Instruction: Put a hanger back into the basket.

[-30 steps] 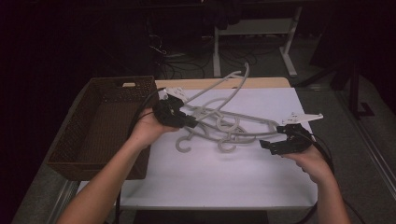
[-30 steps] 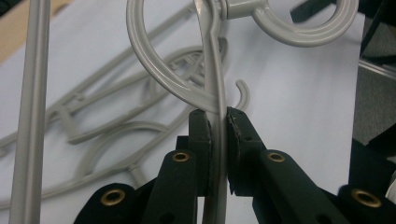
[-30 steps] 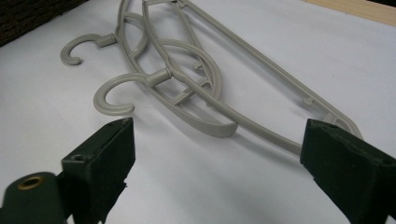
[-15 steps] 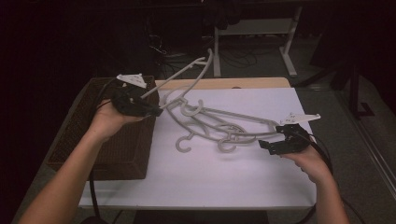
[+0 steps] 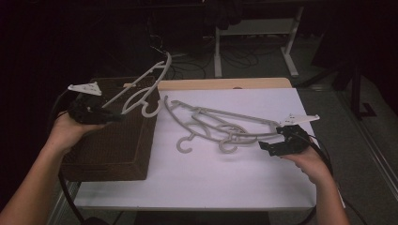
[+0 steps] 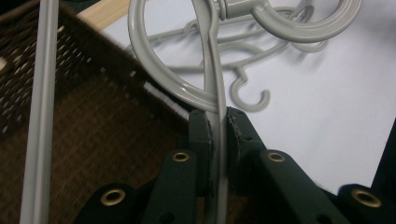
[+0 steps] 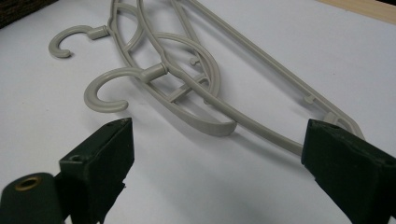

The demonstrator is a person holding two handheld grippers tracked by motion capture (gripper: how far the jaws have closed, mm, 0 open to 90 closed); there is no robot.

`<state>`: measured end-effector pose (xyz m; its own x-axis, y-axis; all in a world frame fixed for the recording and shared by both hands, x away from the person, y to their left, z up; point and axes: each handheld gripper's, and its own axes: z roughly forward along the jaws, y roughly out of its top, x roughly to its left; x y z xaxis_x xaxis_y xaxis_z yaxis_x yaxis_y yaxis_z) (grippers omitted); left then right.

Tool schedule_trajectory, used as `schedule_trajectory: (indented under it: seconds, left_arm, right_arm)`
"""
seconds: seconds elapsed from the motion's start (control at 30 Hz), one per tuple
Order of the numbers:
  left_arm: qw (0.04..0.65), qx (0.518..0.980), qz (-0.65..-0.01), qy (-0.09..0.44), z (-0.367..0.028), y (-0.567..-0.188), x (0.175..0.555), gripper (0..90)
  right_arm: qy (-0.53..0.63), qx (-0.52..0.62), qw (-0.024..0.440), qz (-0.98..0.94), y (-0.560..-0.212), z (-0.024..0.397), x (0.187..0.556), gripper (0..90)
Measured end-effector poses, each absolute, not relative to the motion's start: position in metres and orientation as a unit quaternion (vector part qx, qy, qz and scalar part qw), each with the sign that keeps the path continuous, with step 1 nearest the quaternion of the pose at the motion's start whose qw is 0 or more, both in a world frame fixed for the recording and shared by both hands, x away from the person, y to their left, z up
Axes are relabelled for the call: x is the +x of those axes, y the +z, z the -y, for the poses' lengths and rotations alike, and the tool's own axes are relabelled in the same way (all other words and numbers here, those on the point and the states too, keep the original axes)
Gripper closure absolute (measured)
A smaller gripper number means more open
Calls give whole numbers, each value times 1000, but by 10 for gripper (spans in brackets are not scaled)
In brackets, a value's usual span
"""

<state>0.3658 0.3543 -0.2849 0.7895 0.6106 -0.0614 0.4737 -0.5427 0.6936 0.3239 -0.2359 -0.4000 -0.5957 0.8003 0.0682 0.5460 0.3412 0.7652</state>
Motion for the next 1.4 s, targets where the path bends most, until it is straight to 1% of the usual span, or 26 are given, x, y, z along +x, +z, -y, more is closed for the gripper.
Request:
schedule_trajectory:
  seconds: [0.2,0.57,0.77,1.0,1.07,1.17,1.4]
  left_arm:
    - [361,870,-325,87,-380,-298,356,823]
    - [364,861,-350,71,-401,-322,349,822]
    - [366,853,-369,53,-407,-334,354,821]
    - [365,853,-372,39,-408,-338,357,820]
    - [356,856,-375,21,-407,-338,355,820]
    - [341,861,-376,29,-405,-339,354,820]
    - [331,860,-386,33,-406,-350,360,817]
  right_arm:
    - [389,419,161,-805,-402,234,325,93]
    - [385,419,159,-807,-404,232,326,93]
    - [385,419,159,-807,-404,232,326,93]
    - [384,420,159,-807,-405,232,326,93]
    - [384,419,159,-807,-404,232,326,93]
    - [384,419,159,-807,-404,232,326,93]
    - [384,416,158,-809,-405,230,327,93]
